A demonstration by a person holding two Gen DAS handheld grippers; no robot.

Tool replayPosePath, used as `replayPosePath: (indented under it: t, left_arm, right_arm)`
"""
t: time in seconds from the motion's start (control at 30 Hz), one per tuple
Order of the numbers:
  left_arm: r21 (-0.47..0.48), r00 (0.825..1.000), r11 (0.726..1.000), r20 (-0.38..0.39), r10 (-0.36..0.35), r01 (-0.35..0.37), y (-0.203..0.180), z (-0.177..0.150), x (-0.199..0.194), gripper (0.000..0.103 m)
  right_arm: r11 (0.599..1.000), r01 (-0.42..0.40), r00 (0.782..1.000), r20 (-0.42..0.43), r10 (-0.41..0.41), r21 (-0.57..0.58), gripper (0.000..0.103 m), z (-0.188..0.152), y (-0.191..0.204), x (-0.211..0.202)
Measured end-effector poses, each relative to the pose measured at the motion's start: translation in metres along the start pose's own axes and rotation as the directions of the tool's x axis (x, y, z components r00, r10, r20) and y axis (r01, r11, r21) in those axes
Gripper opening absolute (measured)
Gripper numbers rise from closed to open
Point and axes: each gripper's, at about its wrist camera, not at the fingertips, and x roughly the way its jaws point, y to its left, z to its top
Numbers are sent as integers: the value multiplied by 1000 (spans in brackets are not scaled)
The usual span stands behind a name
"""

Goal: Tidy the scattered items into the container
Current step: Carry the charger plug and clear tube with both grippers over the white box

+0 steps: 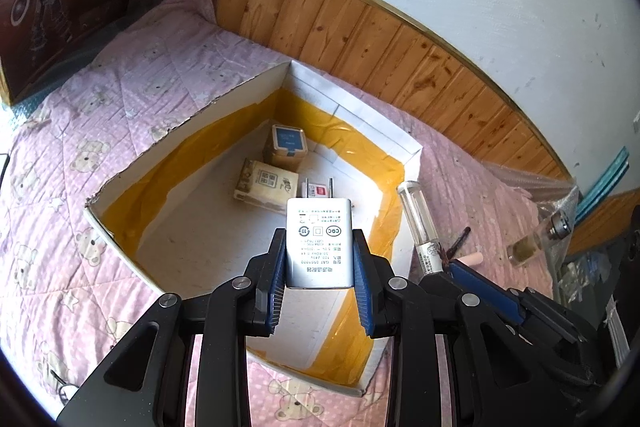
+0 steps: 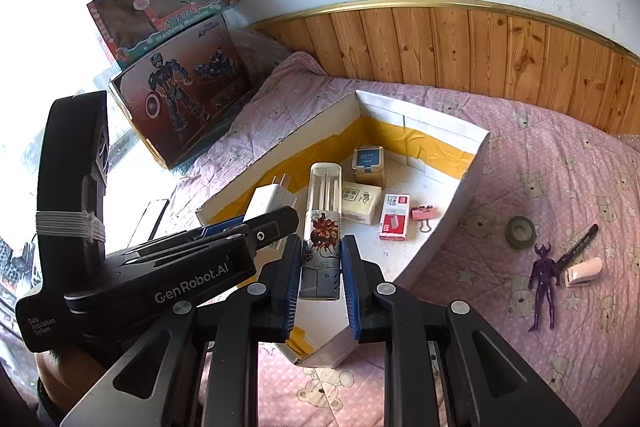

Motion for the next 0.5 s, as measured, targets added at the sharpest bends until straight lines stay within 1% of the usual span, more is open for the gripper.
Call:
replayPosePath:
  t: [0.3, 0.5]
  left_arm:
    - [-37, 999, 999, -29, 35, -36, 14, 2, 13, 31]
    - [-57, 996, 996, -55, 70, -73, 24, 3, 24, 31]
  right_arm:
    - [1000, -10, 999, -42, 10, -2, 21, 3, 2, 21]
    - [1000, -10, 997, -71, 10, -8, 21, 3, 3, 33]
